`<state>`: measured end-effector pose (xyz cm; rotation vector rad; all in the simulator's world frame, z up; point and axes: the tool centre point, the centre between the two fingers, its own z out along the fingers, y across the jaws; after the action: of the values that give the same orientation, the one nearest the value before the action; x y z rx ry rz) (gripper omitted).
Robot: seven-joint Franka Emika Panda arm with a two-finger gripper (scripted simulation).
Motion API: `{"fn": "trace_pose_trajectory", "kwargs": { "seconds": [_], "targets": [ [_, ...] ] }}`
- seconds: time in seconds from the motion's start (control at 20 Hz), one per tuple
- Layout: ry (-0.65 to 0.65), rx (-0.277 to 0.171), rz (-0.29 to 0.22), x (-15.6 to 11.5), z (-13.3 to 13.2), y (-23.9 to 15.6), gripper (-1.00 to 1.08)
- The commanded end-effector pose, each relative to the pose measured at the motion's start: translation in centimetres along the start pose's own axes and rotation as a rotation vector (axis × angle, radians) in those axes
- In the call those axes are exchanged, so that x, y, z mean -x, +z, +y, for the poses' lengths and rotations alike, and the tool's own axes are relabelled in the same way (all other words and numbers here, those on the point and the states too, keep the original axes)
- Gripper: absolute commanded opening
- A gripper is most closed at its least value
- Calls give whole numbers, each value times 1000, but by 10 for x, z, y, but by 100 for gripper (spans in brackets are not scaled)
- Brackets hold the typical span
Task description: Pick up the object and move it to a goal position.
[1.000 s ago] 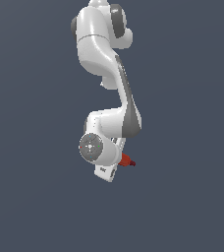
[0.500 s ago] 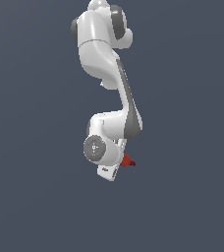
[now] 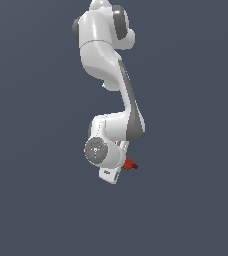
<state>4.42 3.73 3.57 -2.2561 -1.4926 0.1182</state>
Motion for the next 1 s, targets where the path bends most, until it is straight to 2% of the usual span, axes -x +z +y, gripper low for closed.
{"fn": "trace_pose_trajectory", "kwargs": {
  "seconds": [0.0, 0.5, 0.95],
  "targets": [
    [0, 0, 0, 1, -1, -1, -100],
    [0, -1, 0, 28, -16, -26, -100],
    [2, -1, -1, 91, -50, -84, -100]
  ]
}}
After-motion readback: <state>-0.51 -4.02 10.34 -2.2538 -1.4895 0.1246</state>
